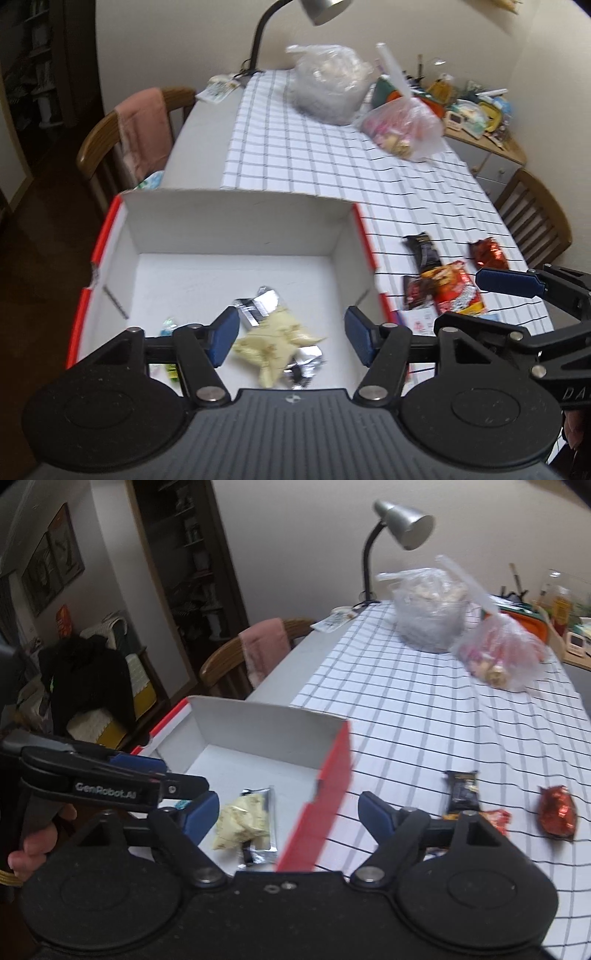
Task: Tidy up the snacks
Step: 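Withdraw both tools from the box back over the snack pile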
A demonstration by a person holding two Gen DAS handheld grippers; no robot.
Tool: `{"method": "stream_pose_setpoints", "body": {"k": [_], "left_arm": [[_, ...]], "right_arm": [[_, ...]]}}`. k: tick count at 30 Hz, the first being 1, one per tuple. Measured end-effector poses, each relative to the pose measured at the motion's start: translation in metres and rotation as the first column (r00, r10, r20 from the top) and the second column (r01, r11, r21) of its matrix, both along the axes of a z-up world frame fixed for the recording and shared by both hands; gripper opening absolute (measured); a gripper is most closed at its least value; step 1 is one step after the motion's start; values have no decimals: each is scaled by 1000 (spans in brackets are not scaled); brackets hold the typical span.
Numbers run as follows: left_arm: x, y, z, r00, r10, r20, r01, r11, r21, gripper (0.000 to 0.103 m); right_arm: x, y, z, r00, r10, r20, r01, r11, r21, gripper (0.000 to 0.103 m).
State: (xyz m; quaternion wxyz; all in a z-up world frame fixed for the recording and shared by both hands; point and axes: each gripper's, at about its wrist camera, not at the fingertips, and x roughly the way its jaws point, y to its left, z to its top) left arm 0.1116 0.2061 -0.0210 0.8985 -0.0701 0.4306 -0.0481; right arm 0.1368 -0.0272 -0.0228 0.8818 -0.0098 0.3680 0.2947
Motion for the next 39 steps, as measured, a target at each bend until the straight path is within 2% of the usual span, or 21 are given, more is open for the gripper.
{"method": "stream_pose_setpoints", "body": {"k": [5, 7, 12, 16, 23, 26, 29, 34, 39], "left_arm": [[-5, -35, 5, 999, -42, 31, 42, 999, -2, 68], [-6, -51, 5, 997, -66, 43, 66, 998, 1, 71], [-8, -89, 0, 992, -111, 56, 111, 994, 10, 73], [-6, -116, -10, 990, -134, 43, 135, 991, -16, 74], [-2, -167, -38, 986, -164, -16, 164, 986, -23, 74], [0, -187, -52, 983, -179, -41, 179, 984, -17, 74], [5, -208, -68, 974, -210, -82, 210, 978, -11, 74], [15, -231, -92, 968, -212, -132, 216, 976, 22, 74], [26, -245, -112, 967, -192, -169, 202, 978, 42, 74]], "right_arm": [[-1, -39, 3, 999, -41, 12, 41, 999, 3, 86], [-1, -56, 4, 998, -57, 13, 57, 998, 8, 95], [-2, -97, -2, 997, -82, 13, 82, 997, 1, 102], [-2, -127, -15, 997, -79, 1, 79, 997, -28, 103], [5, -169, -45, 999, -20, -28, 18, 995, -94, 103], [9, -178, -60, 999, 44, -25, -48, 990, -134, 102], [16, -182, -77, 992, 119, -37, -124, 976, -181, 102], [31, -187, -104, 980, 185, -69, -196, 955, -222, 99], [47, -183, -128, 958, 275, -79, -286, 912, -294, 94]]}}
